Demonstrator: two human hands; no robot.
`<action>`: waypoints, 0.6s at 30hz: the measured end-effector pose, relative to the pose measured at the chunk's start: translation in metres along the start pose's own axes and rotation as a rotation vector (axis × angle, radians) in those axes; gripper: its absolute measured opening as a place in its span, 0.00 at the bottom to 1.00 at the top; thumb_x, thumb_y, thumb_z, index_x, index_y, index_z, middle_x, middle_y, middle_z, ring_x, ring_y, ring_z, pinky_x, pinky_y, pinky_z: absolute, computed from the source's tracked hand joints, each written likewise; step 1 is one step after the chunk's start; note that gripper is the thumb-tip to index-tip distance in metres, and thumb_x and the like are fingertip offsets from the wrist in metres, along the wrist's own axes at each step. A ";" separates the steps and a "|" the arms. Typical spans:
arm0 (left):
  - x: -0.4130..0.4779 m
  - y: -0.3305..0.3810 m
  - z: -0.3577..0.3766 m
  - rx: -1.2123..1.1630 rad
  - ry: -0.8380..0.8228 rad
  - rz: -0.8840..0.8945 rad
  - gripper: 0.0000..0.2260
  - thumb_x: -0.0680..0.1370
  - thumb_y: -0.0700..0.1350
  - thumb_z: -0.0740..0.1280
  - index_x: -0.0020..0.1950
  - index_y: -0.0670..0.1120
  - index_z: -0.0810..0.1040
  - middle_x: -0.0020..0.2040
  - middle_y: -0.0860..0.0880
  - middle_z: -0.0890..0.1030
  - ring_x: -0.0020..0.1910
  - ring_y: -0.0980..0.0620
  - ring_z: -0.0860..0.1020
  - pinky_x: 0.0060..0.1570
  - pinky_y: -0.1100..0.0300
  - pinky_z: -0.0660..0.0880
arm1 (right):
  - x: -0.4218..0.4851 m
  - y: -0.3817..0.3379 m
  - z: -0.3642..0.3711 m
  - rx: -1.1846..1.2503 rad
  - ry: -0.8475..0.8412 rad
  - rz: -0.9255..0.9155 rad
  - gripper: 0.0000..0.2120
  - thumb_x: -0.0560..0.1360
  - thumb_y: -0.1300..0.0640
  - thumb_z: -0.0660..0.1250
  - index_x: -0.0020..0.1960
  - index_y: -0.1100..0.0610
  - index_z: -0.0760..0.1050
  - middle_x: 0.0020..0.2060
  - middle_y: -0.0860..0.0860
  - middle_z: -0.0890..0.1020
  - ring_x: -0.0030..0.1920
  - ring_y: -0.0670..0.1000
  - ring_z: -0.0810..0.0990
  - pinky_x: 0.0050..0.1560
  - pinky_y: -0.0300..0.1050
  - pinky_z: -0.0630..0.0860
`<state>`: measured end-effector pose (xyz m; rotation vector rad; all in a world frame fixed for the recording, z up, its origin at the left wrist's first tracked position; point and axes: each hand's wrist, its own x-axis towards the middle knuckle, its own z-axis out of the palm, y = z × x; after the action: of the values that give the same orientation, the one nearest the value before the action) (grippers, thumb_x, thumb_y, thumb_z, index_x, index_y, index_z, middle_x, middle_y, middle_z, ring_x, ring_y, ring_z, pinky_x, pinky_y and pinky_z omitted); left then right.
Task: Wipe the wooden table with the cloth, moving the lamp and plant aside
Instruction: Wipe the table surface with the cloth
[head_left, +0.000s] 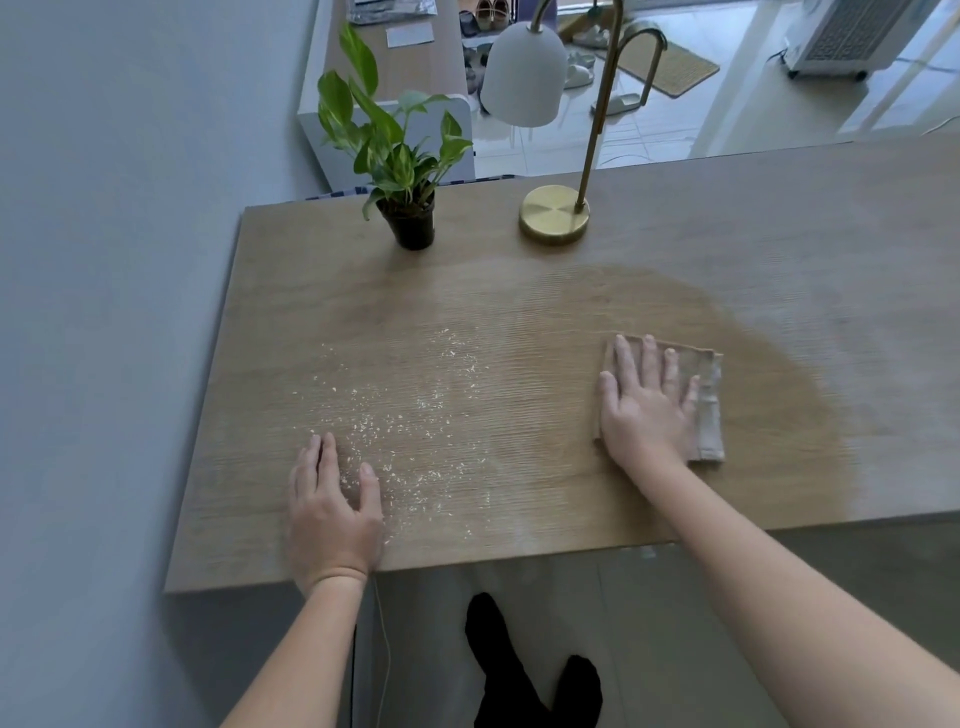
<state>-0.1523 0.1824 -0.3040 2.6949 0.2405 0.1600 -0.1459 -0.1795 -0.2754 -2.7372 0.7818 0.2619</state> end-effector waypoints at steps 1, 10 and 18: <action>0.000 0.000 0.000 -0.002 0.003 0.001 0.34 0.82 0.62 0.55 0.82 0.44 0.70 0.82 0.45 0.69 0.81 0.43 0.65 0.80 0.42 0.64 | -0.006 -0.015 0.005 -0.011 -0.010 -0.070 0.28 0.86 0.36 0.38 0.84 0.36 0.36 0.85 0.43 0.39 0.85 0.51 0.37 0.83 0.61 0.37; -0.001 -0.002 0.001 0.026 -0.002 0.004 0.33 0.82 0.62 0.55 0.83 0.46 0.69 0.82 0.47 0.69 0.82 0.45 0.64 0.80 0.45 0.64 | -0.087 0.050 0.007 -0.126 -0.068 -0.407 0.26 0.85 0.34 0.38 0.82 0.29 0.39 0.84 0.36 0.44 0.84 0.44 0.40 0.84 0.57 0.43; 0.002 -0.004 0.003 0.024 -0.003 -0.003 0.32 0.83 0.62 0.54 0.83 0.47 0.69 0.83 0.49 0.68 0.82 0.48 0.63 0.79 0.46 0.65 | 0.062 -0.046 -0.007 0.006 -0.004 0.018 0.29 0.86 0.38 0.40 0.85 0.38 0.41 0.86 0.45 0.42 0.85 0.53 0.40 0.82 0.63 0.37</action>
<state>-0.1509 0.1848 -0.3079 2.7187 0.2468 0.1536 -0.0686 -0.1747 -0.2744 -2.7240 0.8054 0.2685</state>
